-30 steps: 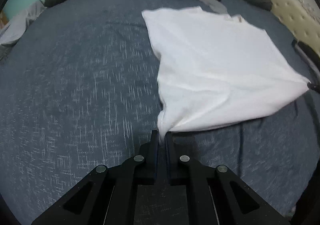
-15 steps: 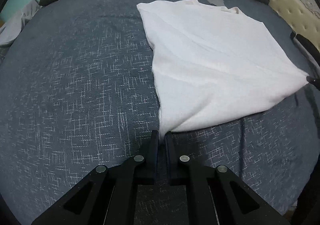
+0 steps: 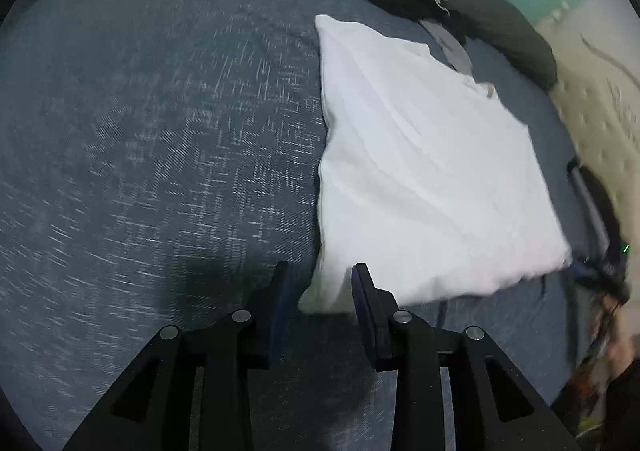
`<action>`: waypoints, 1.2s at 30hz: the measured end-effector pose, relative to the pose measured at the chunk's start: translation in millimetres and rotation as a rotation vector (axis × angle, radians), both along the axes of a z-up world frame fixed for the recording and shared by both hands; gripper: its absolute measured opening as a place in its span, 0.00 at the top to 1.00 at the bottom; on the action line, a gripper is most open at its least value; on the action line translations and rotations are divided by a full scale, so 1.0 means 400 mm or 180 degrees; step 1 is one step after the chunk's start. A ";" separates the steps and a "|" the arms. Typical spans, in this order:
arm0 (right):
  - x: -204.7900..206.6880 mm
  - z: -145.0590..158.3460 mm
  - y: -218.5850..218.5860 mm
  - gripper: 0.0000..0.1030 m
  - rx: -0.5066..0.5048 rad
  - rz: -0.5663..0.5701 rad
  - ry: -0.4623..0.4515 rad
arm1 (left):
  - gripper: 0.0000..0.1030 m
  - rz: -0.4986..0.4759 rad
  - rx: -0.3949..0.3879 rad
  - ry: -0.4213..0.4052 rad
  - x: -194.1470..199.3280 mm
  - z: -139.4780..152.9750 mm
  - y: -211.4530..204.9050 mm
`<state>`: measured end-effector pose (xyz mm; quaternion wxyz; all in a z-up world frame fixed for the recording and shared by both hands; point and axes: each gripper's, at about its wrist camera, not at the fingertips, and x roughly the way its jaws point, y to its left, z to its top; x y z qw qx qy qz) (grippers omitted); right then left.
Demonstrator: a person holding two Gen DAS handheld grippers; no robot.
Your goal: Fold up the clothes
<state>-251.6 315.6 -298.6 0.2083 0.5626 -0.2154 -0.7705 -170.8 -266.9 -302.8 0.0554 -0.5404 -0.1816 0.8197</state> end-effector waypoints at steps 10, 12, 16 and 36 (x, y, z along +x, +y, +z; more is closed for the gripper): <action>0.009 -0.040 0.038 0.95 -0.0085 -0.0252 0.0070 | 0.96 0.0039 -0.0024 0.0028 -0.018 -0.027 -0.002; 0.013 -0.031 0.051 0.98 -0.0007 -0.0273 0.0126 | 0.96 0.0052 -0.0016 0.0063 -0.020 -0.024 -0.006; 0.026 -0.002 0.014 1.00 0.0088 -0.0109 0.0204 | 0.96 0.0062 0.0003 0.0066 -0.015 -0.028 -0.006; 0.133 0.079 -0.555 0.97 0.0201 0.1490 0.0376 | 0.91 0.0411 -0.0067 0.0631 0.006 0.023 0.075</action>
